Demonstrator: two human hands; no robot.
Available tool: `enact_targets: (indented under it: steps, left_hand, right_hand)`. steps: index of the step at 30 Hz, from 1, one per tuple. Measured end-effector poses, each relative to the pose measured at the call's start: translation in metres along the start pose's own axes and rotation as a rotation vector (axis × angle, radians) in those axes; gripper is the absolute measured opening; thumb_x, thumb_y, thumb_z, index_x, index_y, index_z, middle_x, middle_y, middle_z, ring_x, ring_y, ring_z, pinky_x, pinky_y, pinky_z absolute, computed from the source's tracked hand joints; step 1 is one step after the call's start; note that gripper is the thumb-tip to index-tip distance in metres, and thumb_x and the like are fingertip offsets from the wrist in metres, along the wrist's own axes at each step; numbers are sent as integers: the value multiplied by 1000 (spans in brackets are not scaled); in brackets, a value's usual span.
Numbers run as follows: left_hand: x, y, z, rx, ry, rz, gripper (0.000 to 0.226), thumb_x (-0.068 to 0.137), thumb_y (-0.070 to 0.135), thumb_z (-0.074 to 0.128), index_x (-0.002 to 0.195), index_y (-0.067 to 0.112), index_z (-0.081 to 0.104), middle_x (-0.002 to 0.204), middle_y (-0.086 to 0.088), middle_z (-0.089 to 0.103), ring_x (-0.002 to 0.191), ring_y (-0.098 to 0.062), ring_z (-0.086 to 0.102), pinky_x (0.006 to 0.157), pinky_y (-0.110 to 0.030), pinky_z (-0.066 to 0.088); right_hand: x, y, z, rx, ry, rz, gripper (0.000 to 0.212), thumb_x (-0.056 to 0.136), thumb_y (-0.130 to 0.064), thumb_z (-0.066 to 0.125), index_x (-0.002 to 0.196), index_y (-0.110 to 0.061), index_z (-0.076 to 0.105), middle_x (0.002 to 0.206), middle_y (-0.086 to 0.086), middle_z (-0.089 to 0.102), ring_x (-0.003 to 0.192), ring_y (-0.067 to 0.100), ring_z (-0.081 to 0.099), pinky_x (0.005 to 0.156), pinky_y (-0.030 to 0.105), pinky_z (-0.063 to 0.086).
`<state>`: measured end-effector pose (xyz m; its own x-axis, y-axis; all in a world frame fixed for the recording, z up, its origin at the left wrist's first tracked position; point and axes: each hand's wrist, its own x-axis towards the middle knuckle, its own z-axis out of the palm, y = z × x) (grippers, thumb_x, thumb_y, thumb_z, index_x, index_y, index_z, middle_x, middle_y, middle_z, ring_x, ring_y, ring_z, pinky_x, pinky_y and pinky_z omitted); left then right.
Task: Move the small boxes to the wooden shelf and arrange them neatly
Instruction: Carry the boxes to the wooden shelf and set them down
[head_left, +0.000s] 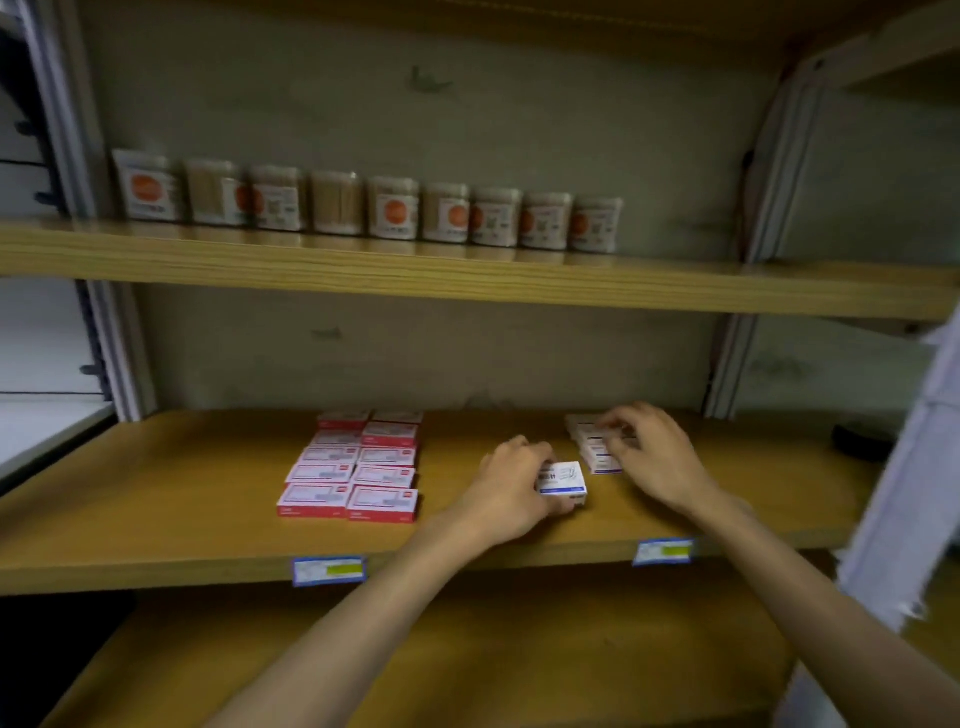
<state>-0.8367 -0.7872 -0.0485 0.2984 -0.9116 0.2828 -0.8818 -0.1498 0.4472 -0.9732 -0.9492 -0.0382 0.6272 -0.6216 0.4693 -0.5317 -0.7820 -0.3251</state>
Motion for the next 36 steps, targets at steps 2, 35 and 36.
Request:
enact_targets:
  steps: [2,35,36]
  left_hand:
    - [12,19,18,-15,12,-38,54,83,43,77,126,21,53,128,-2,56,119,-23,50,96,-35,44]
    - [-103,-62,-69,392,373,-169,39,90,43,55,124,26,63,123,6,64,115,-22,56,89,-37,46]
    - [-119,-71,-78,388,390,-186,36,91,42,56,122,26,63,121,6,65,114,-21,57,88,-37,46]
  right_hand:
    - [-6,21,-10,-1,-14,22,22,95,-20,60,116,-24,67,117,2,60,116,21,53,97,35,41]
    - [-43,-126,33,265,-63,-392,22,95,-28,62,116,-30,66,106,-17,49,108,7,49,89,27,38]
    - [-47,-146,39,284,-67,-414,21,94,-27,62,115,-29,66,104,-17,50,105,7,49,87,26,38]
